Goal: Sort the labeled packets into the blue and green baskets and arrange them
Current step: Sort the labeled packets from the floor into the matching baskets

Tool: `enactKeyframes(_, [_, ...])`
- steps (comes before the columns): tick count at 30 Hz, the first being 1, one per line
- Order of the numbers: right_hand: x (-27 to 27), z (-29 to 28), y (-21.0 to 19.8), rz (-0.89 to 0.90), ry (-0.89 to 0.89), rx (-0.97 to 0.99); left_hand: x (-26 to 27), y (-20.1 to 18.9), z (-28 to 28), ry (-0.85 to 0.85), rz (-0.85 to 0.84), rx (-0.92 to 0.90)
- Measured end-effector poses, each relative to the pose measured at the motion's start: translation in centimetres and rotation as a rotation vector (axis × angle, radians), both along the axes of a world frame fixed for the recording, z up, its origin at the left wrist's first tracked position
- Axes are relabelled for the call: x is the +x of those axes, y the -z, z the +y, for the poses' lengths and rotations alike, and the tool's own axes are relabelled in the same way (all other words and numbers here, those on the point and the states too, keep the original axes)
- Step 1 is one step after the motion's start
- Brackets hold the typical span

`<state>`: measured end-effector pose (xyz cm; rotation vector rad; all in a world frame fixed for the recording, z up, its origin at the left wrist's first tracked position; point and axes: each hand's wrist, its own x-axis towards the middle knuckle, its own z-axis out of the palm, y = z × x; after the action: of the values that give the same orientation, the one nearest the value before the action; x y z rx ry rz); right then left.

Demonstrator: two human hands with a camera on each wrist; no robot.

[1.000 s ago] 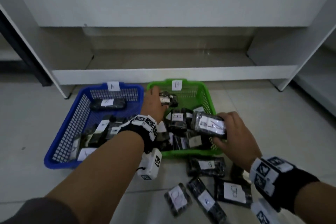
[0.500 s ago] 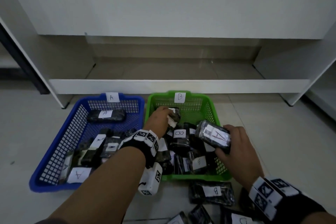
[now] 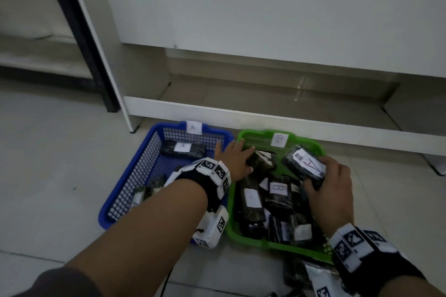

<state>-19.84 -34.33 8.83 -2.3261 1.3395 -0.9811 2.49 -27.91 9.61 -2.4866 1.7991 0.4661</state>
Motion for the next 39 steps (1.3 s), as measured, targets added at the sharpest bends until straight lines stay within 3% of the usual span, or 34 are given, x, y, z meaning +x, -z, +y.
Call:
enactKeyframes(6, [7.1,2.7,-0.3,-0.051,-0.015,0.014,10.0,-0.3,8.0,-0.212,-0.085,-0.184])
enactKeyframes(9, [10.6,4.9,0.0,-0.04,-0.086,0.049,14.5,0.9,13.3,-0.365,-0.129,-0.151])
enactKeyframes(12, [13.6,7.1,0.1,-0.03,-0.154,0.093,17.8,2.7,17.7,-0.44,-0.067,-0.127])
enactKeyframes(14, [15.2,8.4,0.3,0.068,-0.193,0.137,18.8,3.9,19.6,-0.474,0.025,-0.136])
enactKeyframes(20, [19.9,9.5,1.5,0.392,-0.267,0.23,18.1,6.8,20.0,-0.512,0.313,-0.368])
enactKeyframes(25, [23.5,9.0,1.8,0.451,-0.158,0.323,15.9,8.5,19.9,-0.581,0.452,-0.539])
enactKeyframes(27, [24.1,9.2,2.6,0.602,-0.162,0.347,15.8,8.6,19.9,-0.616,0.466,-0.565])
enactKeyframes(30, [23.8,9.9,4.0,0.872,-0.117,0.229,16.0,8.7,19.8,-0.651,0.505,-0.608])
enactKeyframes(33, [23.4,9.6,4.9,0.865,-0.172,0.236,16.0,8.8,19.9,-0.652,0.501,-0.61])
enactKeyframes(39, [22.0,8.6,3.3,0.729,-0.359,0.482,16.0,8.8,20.0,-0.66,0.488,-0.596])
